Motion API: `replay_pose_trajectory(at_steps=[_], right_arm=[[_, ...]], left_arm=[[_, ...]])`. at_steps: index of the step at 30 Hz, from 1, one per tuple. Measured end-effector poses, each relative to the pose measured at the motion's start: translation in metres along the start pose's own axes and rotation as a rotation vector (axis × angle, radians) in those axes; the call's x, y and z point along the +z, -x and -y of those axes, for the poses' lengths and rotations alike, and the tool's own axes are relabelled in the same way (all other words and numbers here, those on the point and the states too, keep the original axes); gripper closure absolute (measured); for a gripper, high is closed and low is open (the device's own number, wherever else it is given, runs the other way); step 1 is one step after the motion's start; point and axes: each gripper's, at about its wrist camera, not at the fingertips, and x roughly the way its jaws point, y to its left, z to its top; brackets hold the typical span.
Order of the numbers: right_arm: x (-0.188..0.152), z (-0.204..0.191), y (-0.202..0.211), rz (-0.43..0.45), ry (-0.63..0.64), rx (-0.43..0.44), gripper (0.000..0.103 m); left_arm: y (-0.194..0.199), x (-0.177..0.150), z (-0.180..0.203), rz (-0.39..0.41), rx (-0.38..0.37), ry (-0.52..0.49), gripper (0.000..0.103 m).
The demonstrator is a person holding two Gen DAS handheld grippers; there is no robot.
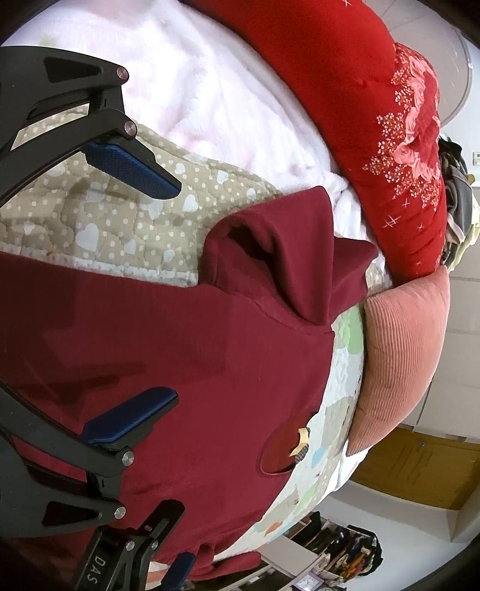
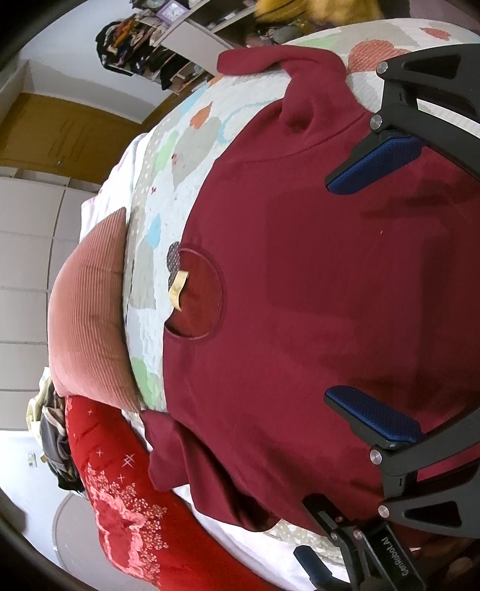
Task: Fold small clothes
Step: 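Position both grippers over the dark red sweater body near the hem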
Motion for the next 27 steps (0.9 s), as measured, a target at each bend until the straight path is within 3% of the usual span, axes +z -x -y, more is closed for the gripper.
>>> replay_pose_trajectory(at_steps=[27], right_arm=[[0.012,-0.043,-0.015,-0.024,0.083,0.047,0.000]], left_arm=[[-0.005,0.002,-0.032,-0.014,0.017,0.076,0.001]])
